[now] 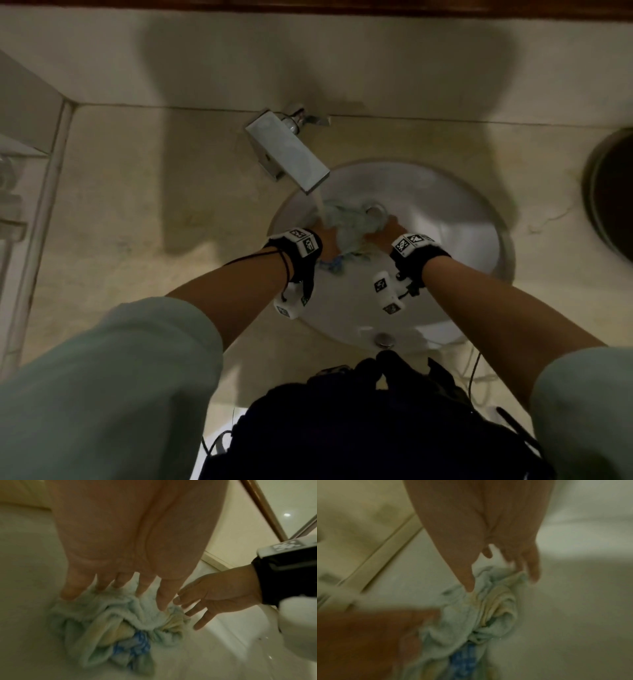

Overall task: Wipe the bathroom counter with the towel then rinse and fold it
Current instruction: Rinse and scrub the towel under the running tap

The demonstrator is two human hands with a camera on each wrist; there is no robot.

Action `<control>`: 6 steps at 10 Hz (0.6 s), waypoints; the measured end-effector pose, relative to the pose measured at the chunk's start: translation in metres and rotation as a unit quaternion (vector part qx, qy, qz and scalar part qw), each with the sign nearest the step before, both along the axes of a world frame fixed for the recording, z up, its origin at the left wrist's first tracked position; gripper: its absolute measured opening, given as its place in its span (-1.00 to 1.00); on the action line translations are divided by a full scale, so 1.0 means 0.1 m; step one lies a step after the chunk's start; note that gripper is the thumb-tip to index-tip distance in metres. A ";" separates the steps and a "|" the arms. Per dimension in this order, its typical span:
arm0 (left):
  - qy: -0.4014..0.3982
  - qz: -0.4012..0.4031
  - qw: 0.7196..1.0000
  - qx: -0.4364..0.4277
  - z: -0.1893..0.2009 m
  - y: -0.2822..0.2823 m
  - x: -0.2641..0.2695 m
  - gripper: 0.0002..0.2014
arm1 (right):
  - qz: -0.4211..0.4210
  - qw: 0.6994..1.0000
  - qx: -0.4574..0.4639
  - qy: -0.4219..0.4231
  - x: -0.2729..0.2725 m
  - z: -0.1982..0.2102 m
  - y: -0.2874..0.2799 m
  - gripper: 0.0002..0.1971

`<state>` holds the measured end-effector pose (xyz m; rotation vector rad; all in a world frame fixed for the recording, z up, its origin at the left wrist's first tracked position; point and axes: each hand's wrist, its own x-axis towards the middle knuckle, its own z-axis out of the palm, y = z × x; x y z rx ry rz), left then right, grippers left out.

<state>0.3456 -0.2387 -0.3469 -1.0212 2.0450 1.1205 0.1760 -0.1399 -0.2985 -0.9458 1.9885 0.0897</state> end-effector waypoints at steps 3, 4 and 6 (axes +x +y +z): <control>-0.019 -0.071 0.997 -0.024 0.89 0.06 0.04 -0.43 | -0.157 0.983 0.030 -0.091 0.06 0.53 0.00 -0.74; -0.063 -0.072 0.995 -0.010 0.90 -0.05 0.07 -0.46 | -0.177 0.972 0.021 -0.153 0.01 0.09 -0.21 -0.55; -0.038 -0.076 0.993 -0.080 1.12 -0.09 0.11 -0.41 | 0.052 0.995 -0.061 -0.058 0.61 0.71 -0.32 -0.58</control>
